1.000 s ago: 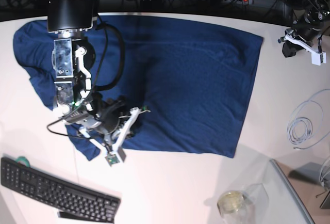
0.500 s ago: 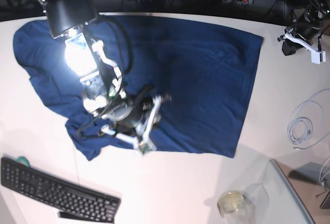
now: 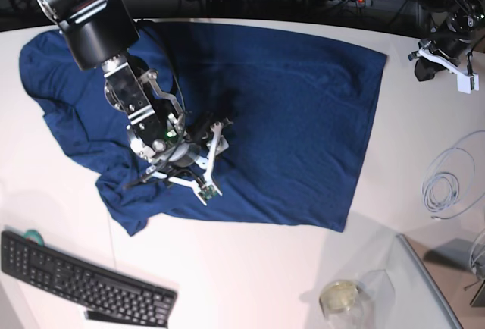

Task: Layout the t-shirt on the table in an organized manner, then fold the t-shirt properly
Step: 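Drag the grasped sleeve with the right gripper across the shirt body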

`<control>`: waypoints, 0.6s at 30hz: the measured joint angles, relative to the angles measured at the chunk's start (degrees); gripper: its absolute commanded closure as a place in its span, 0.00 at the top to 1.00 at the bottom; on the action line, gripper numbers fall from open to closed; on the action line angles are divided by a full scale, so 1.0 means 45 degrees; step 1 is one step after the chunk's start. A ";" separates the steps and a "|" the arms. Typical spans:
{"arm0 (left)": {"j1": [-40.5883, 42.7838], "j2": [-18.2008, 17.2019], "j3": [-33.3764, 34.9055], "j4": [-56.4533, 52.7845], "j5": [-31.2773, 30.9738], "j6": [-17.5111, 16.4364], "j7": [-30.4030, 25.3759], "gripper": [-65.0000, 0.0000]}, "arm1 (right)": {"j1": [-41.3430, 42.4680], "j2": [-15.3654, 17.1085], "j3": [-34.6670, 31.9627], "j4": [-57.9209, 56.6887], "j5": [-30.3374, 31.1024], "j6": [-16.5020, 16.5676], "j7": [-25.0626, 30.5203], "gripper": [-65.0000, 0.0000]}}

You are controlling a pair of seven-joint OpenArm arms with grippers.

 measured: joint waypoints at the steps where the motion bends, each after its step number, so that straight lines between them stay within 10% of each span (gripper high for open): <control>1: 0.0000 0.0005 0.0000 0.0000 0.0005 0.0005 0.0000 0.00 | 0.0170 -0.0024 0.0000 -0.0209 0.0005 0.0000 0.0083 0.57; 10: -0.0005 0.0005 0.0000 0.0000 0.0005 0.0005 0.0000 0.00 | 0.0563 -0.0131 0.0010 -0.1515 -0.0010 0.0005 0.0432 0.54; 18: -0.0005 0.0010 0.0000 0.0000 0.0005 0.0000 0.0005 0.00 | 0.0748 -0.0248 0.0010 -0.2074 0.0000 0.0000 0.0840 0.04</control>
